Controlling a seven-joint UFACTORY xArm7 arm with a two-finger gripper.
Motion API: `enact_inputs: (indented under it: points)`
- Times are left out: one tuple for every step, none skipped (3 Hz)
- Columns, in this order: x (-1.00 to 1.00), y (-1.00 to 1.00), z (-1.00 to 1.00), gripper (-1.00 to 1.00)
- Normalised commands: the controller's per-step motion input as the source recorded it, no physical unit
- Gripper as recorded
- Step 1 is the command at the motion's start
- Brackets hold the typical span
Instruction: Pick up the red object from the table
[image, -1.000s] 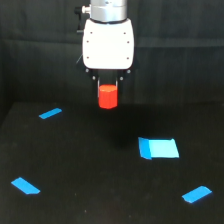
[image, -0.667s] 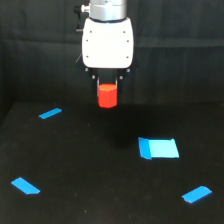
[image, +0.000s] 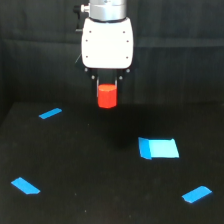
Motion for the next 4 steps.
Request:
enact_inputs:
  points:
    - [0.03, 0.02, 0.07, -1.0]
    - [-0.02, 0.0, 0.12, -1.0]
    - [-0.03, -0.04, 0.12, -1.0]
    - [-0.1, -0.09, 0.04, -0.97]
